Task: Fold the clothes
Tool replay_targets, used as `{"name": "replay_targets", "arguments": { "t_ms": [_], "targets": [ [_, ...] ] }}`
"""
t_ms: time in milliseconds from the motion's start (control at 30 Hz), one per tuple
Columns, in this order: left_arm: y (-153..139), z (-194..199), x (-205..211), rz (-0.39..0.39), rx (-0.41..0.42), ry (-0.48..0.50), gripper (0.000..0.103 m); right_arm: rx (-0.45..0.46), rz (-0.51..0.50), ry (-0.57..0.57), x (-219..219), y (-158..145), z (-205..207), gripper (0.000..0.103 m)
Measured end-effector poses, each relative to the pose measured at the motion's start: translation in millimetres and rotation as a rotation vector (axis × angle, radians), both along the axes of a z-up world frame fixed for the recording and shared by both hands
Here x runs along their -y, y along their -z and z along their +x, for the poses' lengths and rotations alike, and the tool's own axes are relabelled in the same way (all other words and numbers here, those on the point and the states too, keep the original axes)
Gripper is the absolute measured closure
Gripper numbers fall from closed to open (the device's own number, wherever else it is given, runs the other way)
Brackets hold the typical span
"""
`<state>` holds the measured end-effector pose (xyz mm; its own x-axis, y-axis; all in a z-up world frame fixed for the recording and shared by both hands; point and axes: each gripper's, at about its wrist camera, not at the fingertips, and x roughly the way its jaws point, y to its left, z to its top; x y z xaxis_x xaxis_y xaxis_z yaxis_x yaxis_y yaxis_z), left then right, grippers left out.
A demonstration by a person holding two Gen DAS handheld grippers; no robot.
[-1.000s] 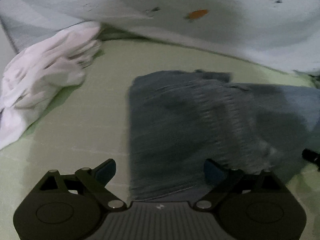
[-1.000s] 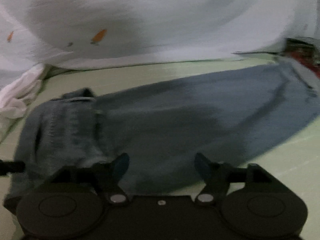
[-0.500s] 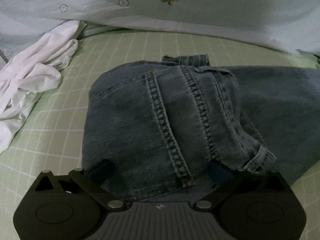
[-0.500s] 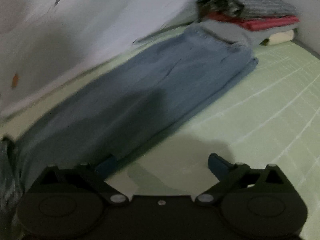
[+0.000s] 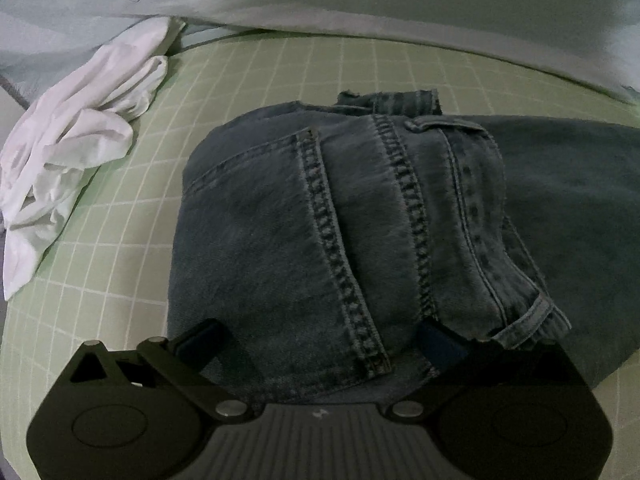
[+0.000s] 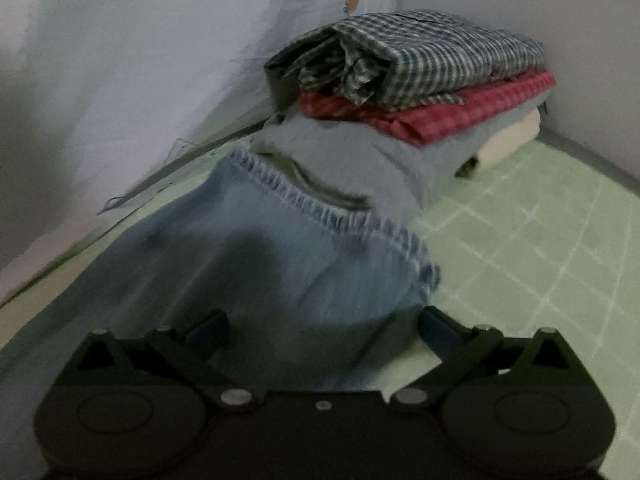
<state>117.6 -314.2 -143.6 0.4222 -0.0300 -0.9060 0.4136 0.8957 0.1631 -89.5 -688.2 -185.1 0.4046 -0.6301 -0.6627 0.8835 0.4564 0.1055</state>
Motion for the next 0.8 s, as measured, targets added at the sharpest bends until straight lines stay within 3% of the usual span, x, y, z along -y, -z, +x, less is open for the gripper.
{"name": "replay_targets", "arguments": {
  "t_ms": [67,133,200,267,300,367,533,667,800],
  "targets": [
    [0.1,-0.7,-0.2,-0.002,0.002,-0.008,0.0,-0.01,-0.004,-0.009,2.7,-0.6,3.1,0.0],
    [0.3,-1.8,-0.6,-0.005,0.004,-0.015,0.0,-0.015,-0.007,-0.024,2.9,-2.1,5.0,0.012],
    [0.7,-3.3,-1.3,-0.01,0.008,-0.021,0.0,-0.024,-0.023,-0.055,1.4,-6.4,6.7,0.058],
    [0.8,-4.4,-1.9,-0.014,0.011,-0.022,0.0,0.003,0.007,-0.086,2.8,-10.4,6.4,0.08],
    [1.0,-4.9,-2.3,-0.018,0.013,-0.022,0.0,0.018,0.013,-0.091,1.7,-13.0,6.1,0.084],
    [1.7,-4.8,-5.0,-0.031,0.011,-0.027,0.0,0.04,-0.004,-0.108,-5.4,-20.7,6.5,0.086],
    [2.3,-5.9,-8.1,-0.049,0.01,-0.038,0.0,0.044,-0.165,-0.235,-59.0,-53.3,20.2,0.088],
    [2.6,-5.9,-8.7,-0.054,0.012,-0.037,0.0,0.058,-0.222,-0.447,-125.0,-69.4,41.7,0.088],
    [3.2,-4.0,-11.1,-0.064,0.008,-0.033,0.0,0.063,-0.127,-0.609,-180.6,-50.8,57.4,0.088]
  ]
}}
